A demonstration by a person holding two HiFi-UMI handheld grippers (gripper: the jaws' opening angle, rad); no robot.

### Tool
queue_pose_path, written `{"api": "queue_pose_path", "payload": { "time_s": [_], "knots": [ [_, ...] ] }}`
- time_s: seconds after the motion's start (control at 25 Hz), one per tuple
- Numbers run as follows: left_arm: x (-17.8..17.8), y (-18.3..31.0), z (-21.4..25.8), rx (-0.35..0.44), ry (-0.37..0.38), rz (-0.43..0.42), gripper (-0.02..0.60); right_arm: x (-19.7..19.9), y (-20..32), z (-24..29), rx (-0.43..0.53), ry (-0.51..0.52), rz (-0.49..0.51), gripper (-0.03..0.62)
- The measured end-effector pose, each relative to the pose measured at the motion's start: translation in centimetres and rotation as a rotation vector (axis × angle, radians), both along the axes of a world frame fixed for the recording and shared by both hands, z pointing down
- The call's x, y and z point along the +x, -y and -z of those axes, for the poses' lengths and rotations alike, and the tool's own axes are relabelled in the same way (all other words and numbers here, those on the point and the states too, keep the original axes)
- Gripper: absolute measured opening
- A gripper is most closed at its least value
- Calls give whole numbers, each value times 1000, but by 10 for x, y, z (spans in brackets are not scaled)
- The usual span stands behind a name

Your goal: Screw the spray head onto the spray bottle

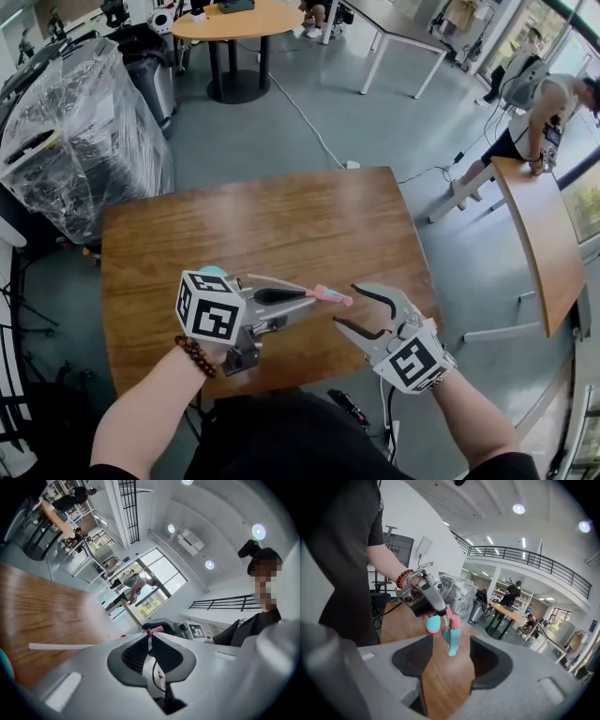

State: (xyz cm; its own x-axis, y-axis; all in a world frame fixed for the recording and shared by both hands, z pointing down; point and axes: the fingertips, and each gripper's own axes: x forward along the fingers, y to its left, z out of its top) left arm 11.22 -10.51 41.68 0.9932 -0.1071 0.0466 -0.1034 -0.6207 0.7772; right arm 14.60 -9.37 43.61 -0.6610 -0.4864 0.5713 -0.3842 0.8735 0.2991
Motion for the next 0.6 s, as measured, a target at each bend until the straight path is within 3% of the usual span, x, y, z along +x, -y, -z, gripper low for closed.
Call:
{"api": "queue_pose_path", "payload": {
  "time_s": [0.28,0.6],
  "knots": [
    [-23,-25,32,-78,-185,-116,41,-36,-22,11,1,-19,95,232],
    [-47,-46,44,-84,-262,-188,41,-71,-37,12,40,-94,177,224]
  ]
}}
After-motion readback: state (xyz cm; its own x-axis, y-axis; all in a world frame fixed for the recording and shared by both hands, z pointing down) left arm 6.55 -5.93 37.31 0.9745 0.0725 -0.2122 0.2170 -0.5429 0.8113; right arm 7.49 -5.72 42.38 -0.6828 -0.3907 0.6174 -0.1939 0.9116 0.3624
